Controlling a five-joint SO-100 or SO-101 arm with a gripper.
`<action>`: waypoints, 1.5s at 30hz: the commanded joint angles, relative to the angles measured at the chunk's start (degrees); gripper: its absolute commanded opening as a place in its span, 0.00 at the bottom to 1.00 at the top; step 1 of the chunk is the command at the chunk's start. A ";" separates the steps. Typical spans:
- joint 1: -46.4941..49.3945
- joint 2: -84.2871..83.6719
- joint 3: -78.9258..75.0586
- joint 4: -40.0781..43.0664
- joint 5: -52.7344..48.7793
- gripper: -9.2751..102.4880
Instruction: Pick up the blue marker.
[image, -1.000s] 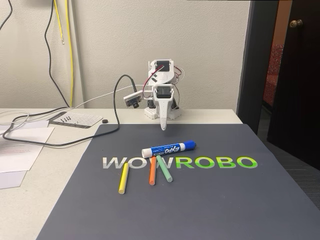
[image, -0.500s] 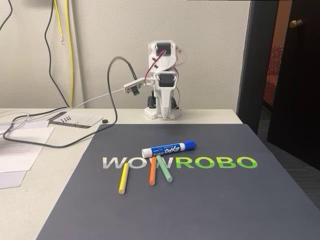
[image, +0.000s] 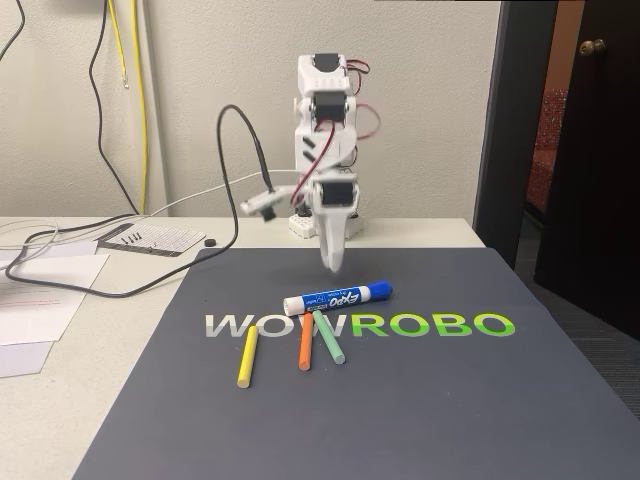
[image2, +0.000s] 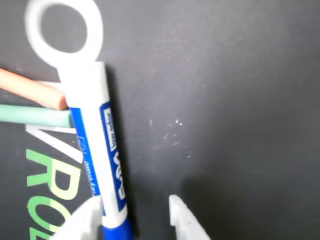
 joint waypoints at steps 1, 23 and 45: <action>-1.05 -2.55 -5.01 0.18 -0.35 0.26; -2.11 -18.19 -19.78 7.73 -1.23 0.26; -2.72 -21.45 -23.12 8.79 -1.05 0.09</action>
